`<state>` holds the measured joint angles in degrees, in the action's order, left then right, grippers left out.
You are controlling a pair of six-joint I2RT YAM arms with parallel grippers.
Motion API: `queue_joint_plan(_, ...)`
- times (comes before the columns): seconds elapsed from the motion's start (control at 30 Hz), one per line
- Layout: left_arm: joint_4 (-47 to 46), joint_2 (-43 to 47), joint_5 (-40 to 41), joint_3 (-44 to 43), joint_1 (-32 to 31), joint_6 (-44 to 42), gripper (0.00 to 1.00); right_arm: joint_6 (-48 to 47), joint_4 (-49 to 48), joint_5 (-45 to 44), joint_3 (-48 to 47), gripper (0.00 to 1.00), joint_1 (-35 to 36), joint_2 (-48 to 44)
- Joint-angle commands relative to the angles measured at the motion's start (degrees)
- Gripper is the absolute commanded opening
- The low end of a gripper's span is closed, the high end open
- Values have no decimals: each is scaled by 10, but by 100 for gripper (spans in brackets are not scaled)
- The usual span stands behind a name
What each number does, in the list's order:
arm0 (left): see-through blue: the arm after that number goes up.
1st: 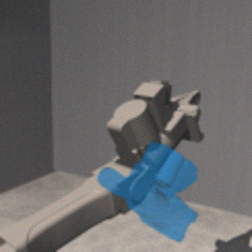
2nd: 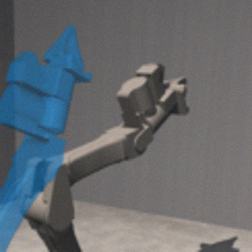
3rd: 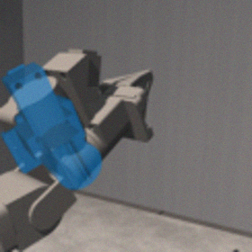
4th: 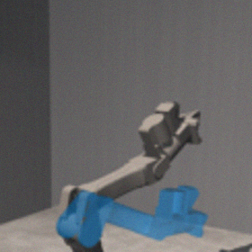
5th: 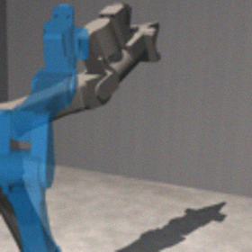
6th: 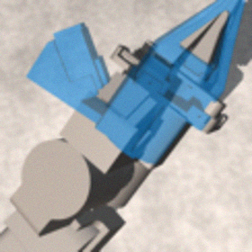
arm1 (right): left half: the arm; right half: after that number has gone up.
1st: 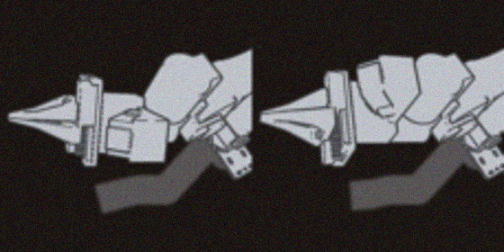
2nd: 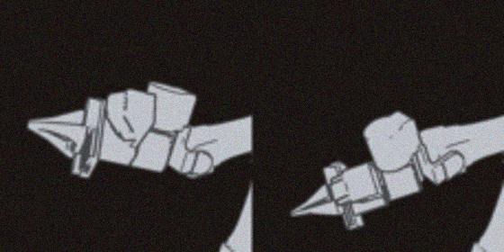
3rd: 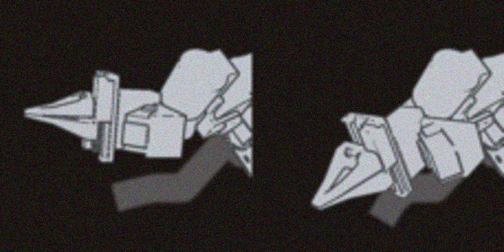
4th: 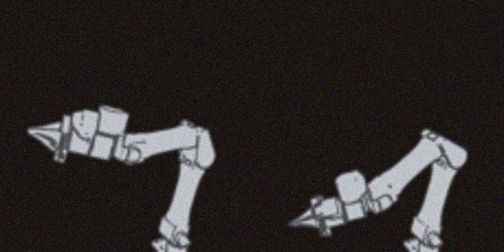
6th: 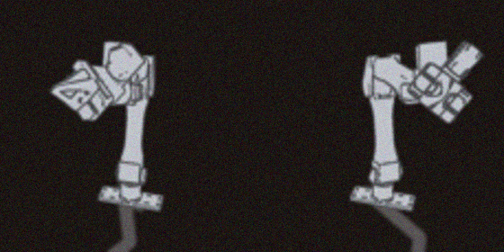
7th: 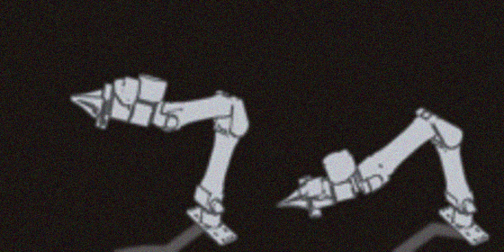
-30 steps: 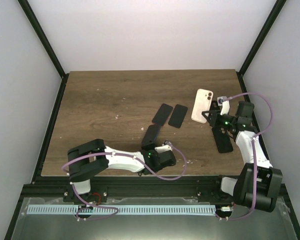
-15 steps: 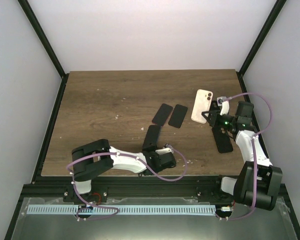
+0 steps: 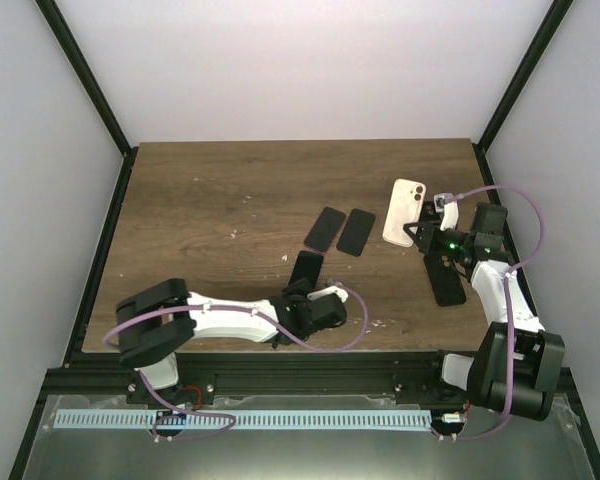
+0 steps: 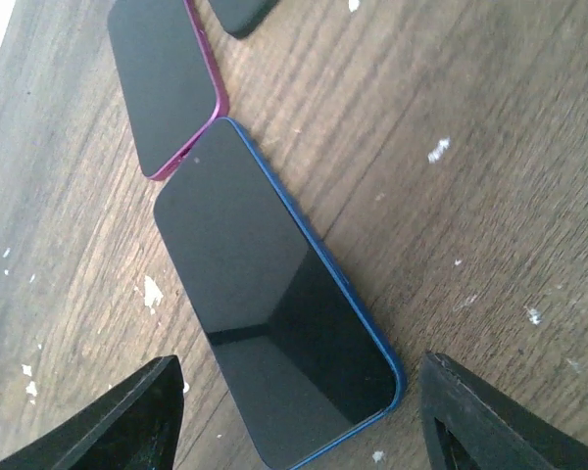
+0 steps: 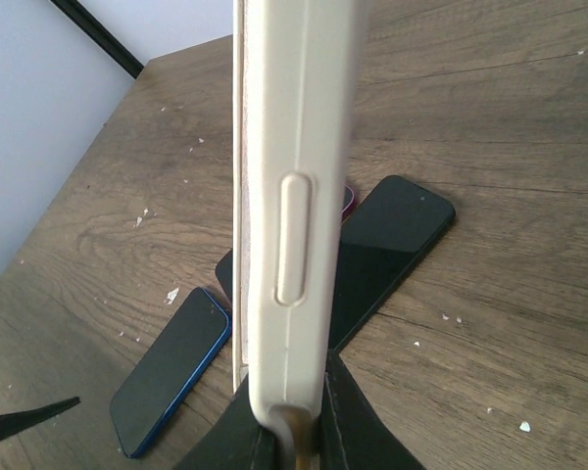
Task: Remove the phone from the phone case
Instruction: Place the phone at the center of the board, then place the phone case at the center of the board.
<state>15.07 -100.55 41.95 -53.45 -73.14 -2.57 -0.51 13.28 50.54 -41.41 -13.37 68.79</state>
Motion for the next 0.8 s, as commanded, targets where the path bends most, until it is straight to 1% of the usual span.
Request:
queue_joint_plan(0.0, -5, 65, -83, 19, 18, 36, 67, -19, 13, -17, -33, 1, -4, 5)
queue_joint_plan(0.07, 10, 103, -113, 23, 27, 47, 68, -44, 46, -29, -60, 1, -3, 14)
queue_joint_plan(0.2, 47, 203, -198, 32, 61, 81, 72, -141, 153, -64, -150, 1, -3, 60)
queue_joint_plan(0.3, 83, 279, -250, 26, 91, 116, 78, -204, 249, -89, -234, 1, -3, 122)
queue_joint_plan(0.37, 130, 319, -280, -3, 110, 145, 78, -236, 304, -92, -277, 1, -4, 174)
queue_joint_plan(0.43, 161, 352, -302, -20, 124, 153, 80, -254, 350, -91, -308, 1, -4, 217)
queue_joint_plan(0.5, 177, 381, -302, -17, 140, 143, 83, -259, 399, -92, -340, 1, -3, 262)
queue_joint_plan(0.63, 163, 434, -292, 36, 196, 135, 85, -269, 485, -80, -401, 1, -3, 359)
queue_joint_plan(0.7, 160, 444, -283, 50, 206, 139, 85, -272, 508, -81, -421, 1, -3, 396)
queue_joint_plan(0.77, 166, 445, -272, 48, 207, 142, 84, -267, 513, -89, -430, 1, -3, 418)
